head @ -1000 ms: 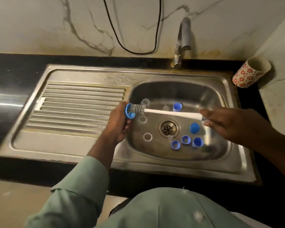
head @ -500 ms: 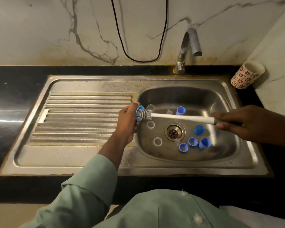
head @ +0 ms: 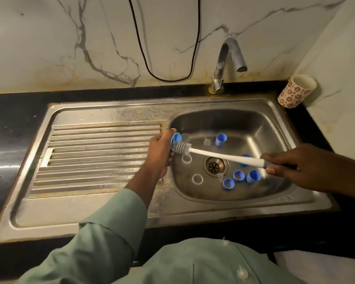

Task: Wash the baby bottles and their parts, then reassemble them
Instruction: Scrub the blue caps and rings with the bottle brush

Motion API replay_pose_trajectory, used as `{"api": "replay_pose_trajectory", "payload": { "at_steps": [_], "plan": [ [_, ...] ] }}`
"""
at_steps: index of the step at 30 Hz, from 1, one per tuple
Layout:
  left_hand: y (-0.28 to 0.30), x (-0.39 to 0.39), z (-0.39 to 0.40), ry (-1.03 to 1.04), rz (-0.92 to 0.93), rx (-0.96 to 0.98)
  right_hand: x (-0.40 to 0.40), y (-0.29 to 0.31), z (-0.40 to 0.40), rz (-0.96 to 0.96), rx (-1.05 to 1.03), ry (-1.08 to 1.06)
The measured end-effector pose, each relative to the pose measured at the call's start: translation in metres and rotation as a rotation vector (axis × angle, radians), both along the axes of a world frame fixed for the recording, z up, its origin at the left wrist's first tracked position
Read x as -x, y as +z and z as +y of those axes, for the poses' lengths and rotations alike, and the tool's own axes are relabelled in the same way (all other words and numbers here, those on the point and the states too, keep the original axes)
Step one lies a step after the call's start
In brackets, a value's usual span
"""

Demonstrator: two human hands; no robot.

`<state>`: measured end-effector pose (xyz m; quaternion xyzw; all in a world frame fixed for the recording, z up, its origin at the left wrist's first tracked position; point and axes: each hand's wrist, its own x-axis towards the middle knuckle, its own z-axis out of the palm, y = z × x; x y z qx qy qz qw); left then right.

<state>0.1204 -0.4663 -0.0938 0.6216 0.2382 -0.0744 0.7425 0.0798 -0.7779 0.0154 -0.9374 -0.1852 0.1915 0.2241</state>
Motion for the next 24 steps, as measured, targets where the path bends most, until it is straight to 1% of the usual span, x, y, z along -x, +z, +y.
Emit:
{"api": "replay_pose_trajectory", "payload": {
  "at_steps": [2, 4, 7, 8, 10, 12, 14, 16, 17, 19, 21, 24],
  "plan": [
    [0.003, -0.003, -0.002, -0.019, -0.026, 0.007, -0.005, -0.001, -0.004, -0.063, -0.059, -0.127],
    [0.008, -0.007, -0.002, -0.056, -0.053, -0.012, -0.006, -0.009, -0.006, -0.093, -0.044, -0.190],
    [0.009, -0.010, -0.005, -0.044, -0.031, -0.038, 0.002, -0.006, -0.006, 0.014, -0.021, -0.079],
    [0.007, -0.010, -0.007, -0.027, -0.015, -0.027, 0.002, 0.000, -0.006, 0.018, -0.032, -0.057],
    [0.007, -0.010, -0.009, -0.020, -0.015, -0.024, -0.004, 0.005, -0.010, -0.032, -0.082, -0.132],
    [0.009, -0.011, -0.008, -0.055, -0.032, -0.047, -0.006, -0.002, -0.011, -0.052, -0.074, -0.208],
    [0.010, -0.011, -0.008, -0.071, -0.021, -0.076, 0.004, -0.007, -0.008, 0.019, -0.022, -0.160],
    [0.007, -0.011, -0.011, -0.044, 0.007, -0.059, 0.010, -0.003, -0.005, 0.118, -0.030, -0.088],
    [0.006, -0.010, -0.012, -0.024, 0.009, -0.043, 0.008, 0.001, -0.005, 0.111, -0.055, -0.106],
    [0.008, -0.013, -0.013, -0.027, -0.017, -0.018, -0.001, 0.000, -0.008, 0.058, -0.151, -0.246],
    [0.010, -0.017, -0.011, -0.037, -0.027, -0.001, -0.002, -0.007, -0.005, 0.105, -0.176, -0.320],
    [0.008, -0.021, -0.010, -0.006, 0.008, -0.008, 0.010, -0.011, 0.003, 0.226, -0.153, -0.217]
  ]
}}
